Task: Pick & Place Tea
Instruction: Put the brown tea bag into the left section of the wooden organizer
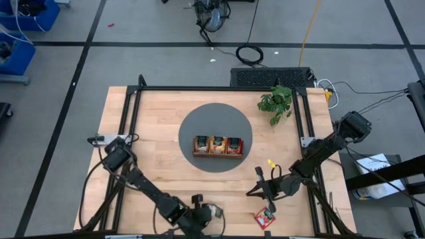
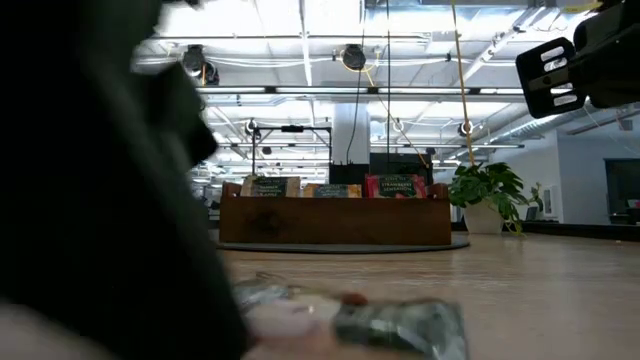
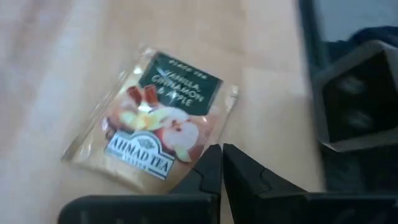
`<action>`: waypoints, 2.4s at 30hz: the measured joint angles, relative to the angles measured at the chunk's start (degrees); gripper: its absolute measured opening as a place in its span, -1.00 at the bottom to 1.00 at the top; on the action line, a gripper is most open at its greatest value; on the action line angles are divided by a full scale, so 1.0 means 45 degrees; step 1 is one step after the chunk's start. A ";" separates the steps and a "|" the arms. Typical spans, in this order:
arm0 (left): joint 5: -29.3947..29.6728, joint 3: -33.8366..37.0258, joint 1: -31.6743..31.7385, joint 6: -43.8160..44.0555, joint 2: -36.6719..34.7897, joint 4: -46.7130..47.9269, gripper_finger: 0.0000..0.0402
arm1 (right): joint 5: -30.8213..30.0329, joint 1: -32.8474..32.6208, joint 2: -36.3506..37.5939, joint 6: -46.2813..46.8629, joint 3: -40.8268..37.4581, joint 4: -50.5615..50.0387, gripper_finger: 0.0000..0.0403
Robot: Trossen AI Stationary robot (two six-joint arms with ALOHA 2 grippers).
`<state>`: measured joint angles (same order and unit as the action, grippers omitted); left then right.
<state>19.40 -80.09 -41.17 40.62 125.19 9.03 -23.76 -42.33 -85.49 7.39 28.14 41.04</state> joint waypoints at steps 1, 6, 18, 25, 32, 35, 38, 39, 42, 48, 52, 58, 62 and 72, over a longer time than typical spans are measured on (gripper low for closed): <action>0.0034 0.0000 0.0164 -0.0057 0.0000 0.0098 -0.88 | -0.0002 0.0000 0.0000 -0.0013 0.0000 -0.0037 -1.00; 0.0374 0.0000 0.0902 -0.0786 0.0005 0.0222 -0.88 | 0.0084 0.0000 0.0000 -0.0027 0.0002 -0.0312 -1.00; -0.0398 -0.0191 0.1538 -0.2184 -0.0355 0.0048 -0.88 | 0.1295 0.0671 -0.1428 -0.0766 0.0005 0.1047 -1.00; 0.0192 -0.0489 0.1011 -0.1796 -0.1167 0.1657 -0.88 | 0.1708 0.1389 -0.3326 -0.0799 0.0415 0.2908 -1.00; 0.2244 -0.0349 0.0790 -0.0656 -0.1034 0.3572 -0.88 | 0.2987 0.1847 -0.4358 -0.0944 0.1310 0.3094 -1.00; 0.2463 -0.0352 0.0864 -0.0485 -0.1004 0.3907 -0.88 | 0.3010 0.1836 -0.4327 -0.0947 0.1282 0.3114 -1.00; 0.3064 -0.0357 0.0922 0.0209 -0.1025 0.4737 -0.88 | 0.3018 0.1783 -0.4274 -0.1154 0.1268 0.3138 -1.00; 0.3257 -0.0348 0.0960 0.0560 -0.1025 0.5078 -0.88 | 0.3018 0.1783 -0.4274 -0.1149 0.1273 0.3152 -1.00; 0.3419 -0.0358 0.1164 0.1472 -0.0842 0.5424 -0.88 | 0.3018 0.1783 -0.4274 -0.1139 0.1273 0.3080 -1.00; 0.2518 -0.0355 0.1492 0.1584 -0.0499 0.5188 -0.88 | 0.3018 0.1783 -0.4274 -0.1132 0.1268 0.3104 -1.00; 0.2272 -0.0379 0.1609 0.1329 -0.0325 0.4614 -0.88 | 0.3018 0.1778 -0.4274 -0.1081 0.1268 0.3066 -1.00; 0.1687 -0.0389 0.1643 0.0669 -0.0155 0.3484 -0.88 | 0.3013 0.1775 -0.4274 -0.0887 0.1273 0.2970 -1.00; 0.1369 -0.0389 0.1633 0.0530 -0.0150 0.3022 -0.88 | 0.3013 0.1773 -0.4274 -0.0887 0.1268 0.2887 -1.00; 0.1006 -0.0364 0.1599 0.0239 -0.0117 0.2047 -0.88 | 0.2998 0.1773 -0.4274 -0.0650 0.1268 0.2735 -1.00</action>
<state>23.92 -81.73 -33.98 41.69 124.66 18.24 -10.27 -34.35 -104.73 4.47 33.85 53.34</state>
